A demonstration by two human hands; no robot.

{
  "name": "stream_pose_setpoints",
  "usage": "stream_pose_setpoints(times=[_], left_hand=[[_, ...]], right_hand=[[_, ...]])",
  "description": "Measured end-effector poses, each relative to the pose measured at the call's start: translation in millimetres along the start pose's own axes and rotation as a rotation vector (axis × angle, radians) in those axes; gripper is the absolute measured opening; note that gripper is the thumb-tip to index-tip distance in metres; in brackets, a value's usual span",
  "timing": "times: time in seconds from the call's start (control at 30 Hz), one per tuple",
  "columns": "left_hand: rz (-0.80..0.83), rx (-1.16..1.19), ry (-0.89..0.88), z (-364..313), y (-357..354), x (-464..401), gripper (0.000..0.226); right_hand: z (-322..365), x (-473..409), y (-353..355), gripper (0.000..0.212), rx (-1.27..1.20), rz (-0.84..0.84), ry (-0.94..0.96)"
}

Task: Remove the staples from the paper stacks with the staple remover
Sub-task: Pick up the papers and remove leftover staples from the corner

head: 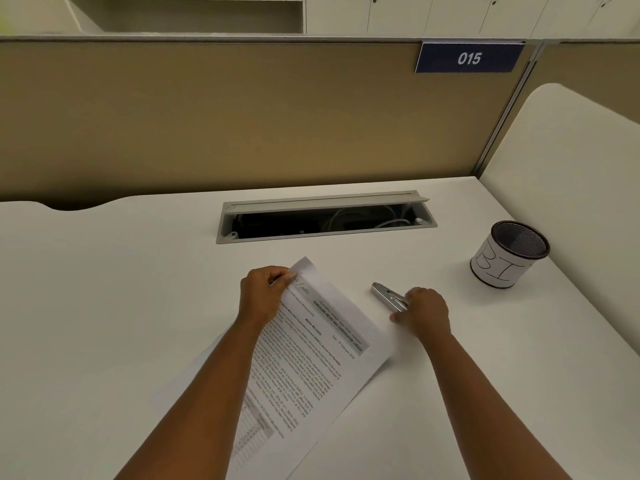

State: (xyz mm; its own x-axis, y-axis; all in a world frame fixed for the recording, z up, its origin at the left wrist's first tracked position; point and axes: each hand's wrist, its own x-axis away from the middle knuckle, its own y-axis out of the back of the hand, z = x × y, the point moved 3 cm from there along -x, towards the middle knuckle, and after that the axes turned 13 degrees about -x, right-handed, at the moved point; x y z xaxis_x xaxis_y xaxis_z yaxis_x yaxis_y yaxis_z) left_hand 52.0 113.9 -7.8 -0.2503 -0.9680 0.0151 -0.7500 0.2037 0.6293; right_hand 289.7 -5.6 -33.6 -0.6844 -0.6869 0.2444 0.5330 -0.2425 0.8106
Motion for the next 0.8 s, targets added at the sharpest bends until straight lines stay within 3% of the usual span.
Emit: stream_pose_setpoints(times=[0.1, 0.17, 0.27, 0.43, 0.8], left_hand=[[0.009, 0.000, 0.004, 2, -1, -1, 0.019], [0.011, 0.006, 0.005, 2, -1, -1, 0.018], [0.013, 0.010, -0.003, 2, -1, -1, 0.017], [0.027, 0.006, -0.013, -1, -2, -1, 0.019], [0.050, 0.028, -0.024, -4, -6, 3, 0.020]], right_hand=[[-1, 0, -1, 0.030, -0.094, -0.023, 0.002], [-1, 2, -2, 0.027, -0.295, -0.057, 0.038], [3, 5, 1, 0.027, -0.668, -0.097, 0.090], [11, 8, 2, 0.035, -0.954, -0.120, 0.132], [8, 9, -15, 0.026, -1.319, 0.014, -0.129]])
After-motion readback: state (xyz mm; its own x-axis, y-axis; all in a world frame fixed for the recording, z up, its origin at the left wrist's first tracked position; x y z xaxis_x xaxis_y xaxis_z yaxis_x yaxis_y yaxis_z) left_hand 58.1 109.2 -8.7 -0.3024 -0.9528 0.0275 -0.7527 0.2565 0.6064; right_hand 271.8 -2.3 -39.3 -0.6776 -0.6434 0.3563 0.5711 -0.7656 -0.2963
